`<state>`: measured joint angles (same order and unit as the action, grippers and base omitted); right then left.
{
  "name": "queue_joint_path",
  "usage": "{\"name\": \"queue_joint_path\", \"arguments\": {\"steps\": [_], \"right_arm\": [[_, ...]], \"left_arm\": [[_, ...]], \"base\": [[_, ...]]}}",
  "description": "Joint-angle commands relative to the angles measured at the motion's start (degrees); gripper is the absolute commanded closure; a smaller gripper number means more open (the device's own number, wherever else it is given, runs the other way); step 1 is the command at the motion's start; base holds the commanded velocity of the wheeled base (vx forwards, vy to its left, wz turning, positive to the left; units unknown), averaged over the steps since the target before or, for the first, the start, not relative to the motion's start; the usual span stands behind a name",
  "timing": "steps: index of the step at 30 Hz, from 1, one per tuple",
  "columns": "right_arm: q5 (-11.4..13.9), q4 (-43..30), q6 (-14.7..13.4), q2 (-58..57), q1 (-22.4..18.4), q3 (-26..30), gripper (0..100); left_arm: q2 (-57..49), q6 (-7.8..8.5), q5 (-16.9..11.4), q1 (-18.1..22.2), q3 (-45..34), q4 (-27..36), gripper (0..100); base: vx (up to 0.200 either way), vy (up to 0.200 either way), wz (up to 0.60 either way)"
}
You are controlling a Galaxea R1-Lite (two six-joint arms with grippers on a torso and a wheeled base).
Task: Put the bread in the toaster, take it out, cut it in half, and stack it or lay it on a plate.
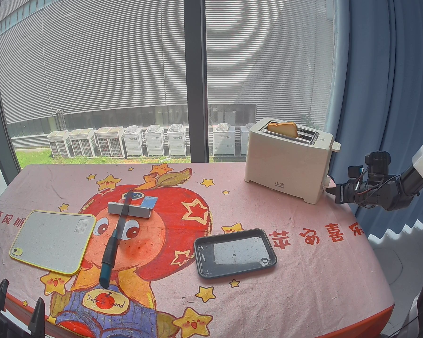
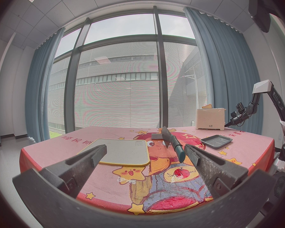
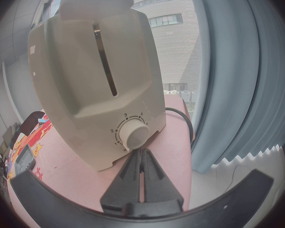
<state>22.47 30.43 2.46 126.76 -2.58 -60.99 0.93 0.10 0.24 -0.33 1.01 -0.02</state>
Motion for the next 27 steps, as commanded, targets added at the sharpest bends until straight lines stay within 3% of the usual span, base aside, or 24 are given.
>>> {"name": "queue_joint_path", "arguments": {"steps": [1, 27], "right_arm": [[0.0, 0.1, 0.1, -0.5, 0.1, 0.2, 100], [-0.1, 0.1, 0.2, -3.1, 0.7, 1.6, 100]], "left_arm": [[-0.9, -0.01, 0.0, 0.0, -1.0, -0.1, 0], [-0.9, -0.01, 0.0, 0.0, -1.0, -0.1, 0]], "base": [[0.000, 0.000, 0.00], [0.000, 0.000, 0.00]]}}
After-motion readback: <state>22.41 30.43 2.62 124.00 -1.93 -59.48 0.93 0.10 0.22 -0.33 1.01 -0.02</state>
